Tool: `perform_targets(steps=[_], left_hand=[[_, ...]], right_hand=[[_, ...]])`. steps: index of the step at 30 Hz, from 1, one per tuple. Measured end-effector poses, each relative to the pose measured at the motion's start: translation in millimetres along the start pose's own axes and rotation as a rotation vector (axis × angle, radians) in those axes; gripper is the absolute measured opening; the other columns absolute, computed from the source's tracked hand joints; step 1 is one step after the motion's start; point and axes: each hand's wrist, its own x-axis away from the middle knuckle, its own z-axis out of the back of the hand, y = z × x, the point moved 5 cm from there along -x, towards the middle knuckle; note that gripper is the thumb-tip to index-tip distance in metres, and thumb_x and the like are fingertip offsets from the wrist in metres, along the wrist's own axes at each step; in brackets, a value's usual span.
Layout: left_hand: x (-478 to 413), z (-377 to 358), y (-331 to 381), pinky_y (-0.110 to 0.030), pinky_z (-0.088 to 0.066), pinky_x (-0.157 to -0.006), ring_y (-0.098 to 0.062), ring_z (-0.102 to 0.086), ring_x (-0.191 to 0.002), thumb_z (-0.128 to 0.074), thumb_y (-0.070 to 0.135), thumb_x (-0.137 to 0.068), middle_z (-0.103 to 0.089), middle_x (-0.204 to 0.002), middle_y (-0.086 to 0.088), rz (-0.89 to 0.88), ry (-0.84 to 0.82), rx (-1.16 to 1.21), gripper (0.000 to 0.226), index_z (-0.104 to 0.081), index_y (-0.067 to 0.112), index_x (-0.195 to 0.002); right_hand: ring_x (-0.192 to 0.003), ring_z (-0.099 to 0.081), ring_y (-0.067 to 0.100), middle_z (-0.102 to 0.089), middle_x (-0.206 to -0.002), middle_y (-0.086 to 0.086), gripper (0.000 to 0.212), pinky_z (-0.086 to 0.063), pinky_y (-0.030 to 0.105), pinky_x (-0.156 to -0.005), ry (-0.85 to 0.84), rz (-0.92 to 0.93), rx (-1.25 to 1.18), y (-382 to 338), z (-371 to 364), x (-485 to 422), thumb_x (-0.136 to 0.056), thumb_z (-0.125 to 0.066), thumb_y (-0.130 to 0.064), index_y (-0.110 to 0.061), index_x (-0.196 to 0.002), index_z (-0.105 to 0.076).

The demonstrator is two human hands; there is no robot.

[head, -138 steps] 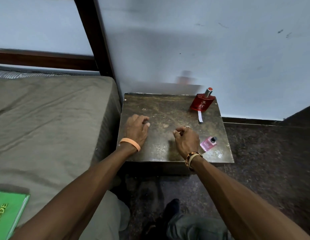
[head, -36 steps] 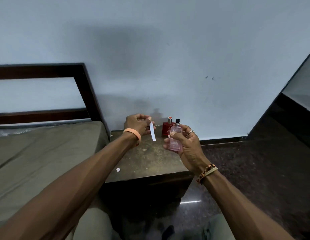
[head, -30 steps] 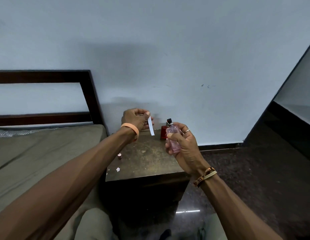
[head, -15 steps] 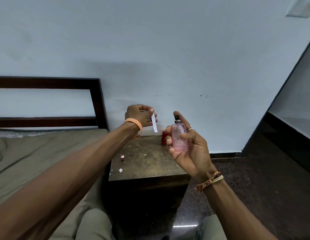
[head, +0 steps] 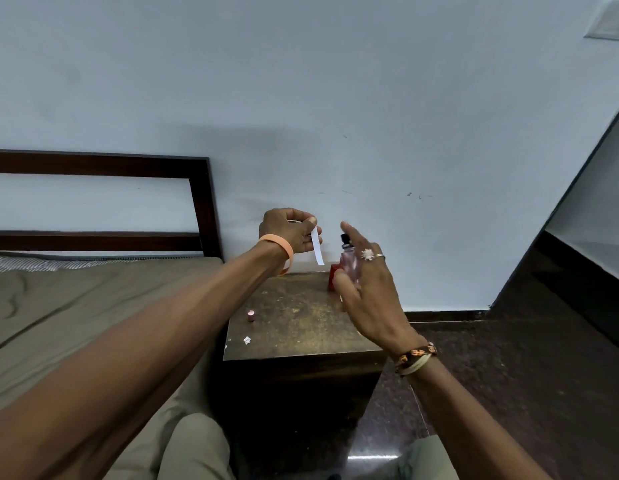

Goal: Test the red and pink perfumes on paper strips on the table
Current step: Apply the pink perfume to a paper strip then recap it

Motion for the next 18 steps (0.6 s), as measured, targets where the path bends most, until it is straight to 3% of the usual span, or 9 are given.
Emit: perform_targets(steps=[1,3,9,18], left_hand=[[0.0,-0.6,-0.4,-0.042,-0.059,-0.07,-0.037,-0.07,-0.077,-0.064,-0.001,-0.086,-0.067,-0.087,-0.028,-0.001,-0.002,0.001,0.004,-0.061,-0.001,-0.084],[-0.4,-2.0,-1.4,-0.038,-0.06,-0.065,-0.034,-0.07,-0.072,-0.064,-0.002,-0.086,-0.067,-0.084,-0.026,-0.001,-0.006,0.005,0.003,-0.061,-0.001,-0.084],[-0.6,-4.7,1.0,-0.029,-0.058,-0.055,-0.023,-0.069,-0.063,-0.068,0.002,-0.083,-0.068,-0.081,-0.018,-0.028,0.019,-0.037,0.003,-0.065,0.002,-0.085],[-0.5,-0.4,-7.3,-0.033,-0.059,-0.058,-0.028,-0.071,-0.069,-0.068,0.001,-0.083,-0.069,-0.084,-0.02,0.001,0.01,-0.032,0.005,-0.065,0.0,-0.087]], right_hand=[[-0.08,-0.056,0.01,-0.049,-0.119,0.002,0.068,-0.055,0.037,-0.073,0.016,0.075,0.199,-2.0,-3.4,-0.4,-0.091,-0.052,-0.02,-0.045,-0.147,-0.023],[-0.083,-0.057,0.018,-0.048,-0.117,0.003,0.068,-0.054,0.041,-0.075,0.034,0.138,0.317,-6.0,-10.2,-1.7,-0.088,-0.055,-0.021,-0.04,-0.147,-0.026],[-0.081,-0.06,0.033,-0.048,-0.112,0.006,0.062,-0.052,0.04,-0.072,0.042,0.071,0.406,-9.2,-20.2,-23.3,-0.085,-0.054,-0.02,-0.034,-0.143,-0.035],[-0.085,-0.06,0.034,-0.05,-0.113,0.007,0.051,-0.05,0.04,-0.074,0.023,0.053,0.433,-1.4,-27.5,-29.3,-0.088,-0.054,-0.022,-0.029,-0.137,-0.041]])
